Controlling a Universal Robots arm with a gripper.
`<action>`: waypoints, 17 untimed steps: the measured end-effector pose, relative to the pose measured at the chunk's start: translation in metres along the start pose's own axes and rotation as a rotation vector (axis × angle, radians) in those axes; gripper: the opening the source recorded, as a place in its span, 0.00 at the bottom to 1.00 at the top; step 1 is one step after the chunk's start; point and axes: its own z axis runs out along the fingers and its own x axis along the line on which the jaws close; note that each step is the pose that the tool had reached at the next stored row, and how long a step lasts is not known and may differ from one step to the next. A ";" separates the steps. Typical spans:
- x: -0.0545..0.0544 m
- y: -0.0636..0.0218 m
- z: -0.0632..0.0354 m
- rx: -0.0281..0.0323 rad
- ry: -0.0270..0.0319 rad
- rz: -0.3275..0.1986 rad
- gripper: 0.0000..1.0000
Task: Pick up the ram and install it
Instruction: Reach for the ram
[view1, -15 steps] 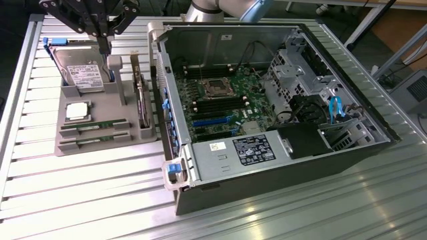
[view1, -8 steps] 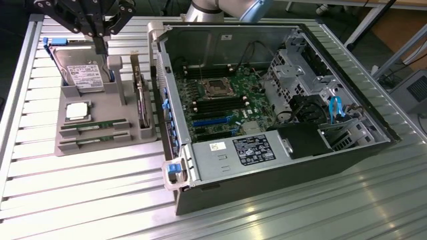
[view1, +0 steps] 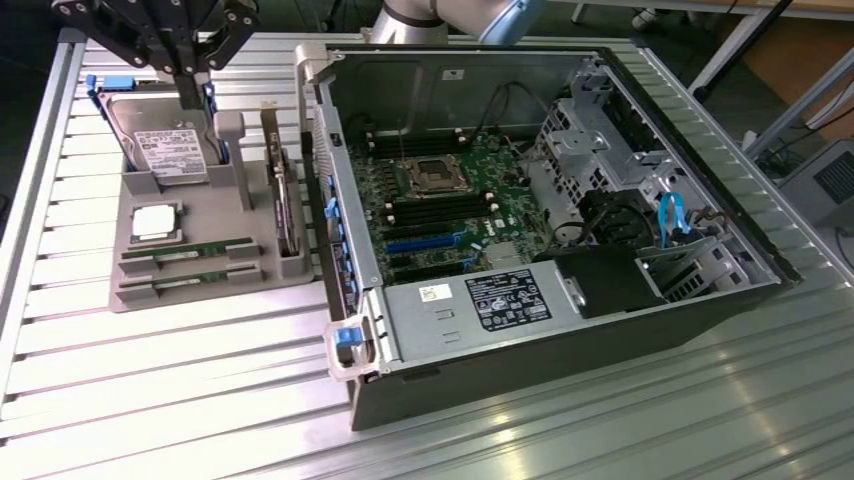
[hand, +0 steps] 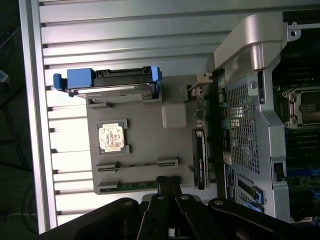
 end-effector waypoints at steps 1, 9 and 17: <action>0.000 -0.0003 -0.0001 0.0001 0.0000 0.000 0.10; 0.000 -0.0036 -0.0002 0.0001 0.0000 0.000 0.10; -0.002 -0.0249 -0.0011 0.0001 0.0000 0.000 0.10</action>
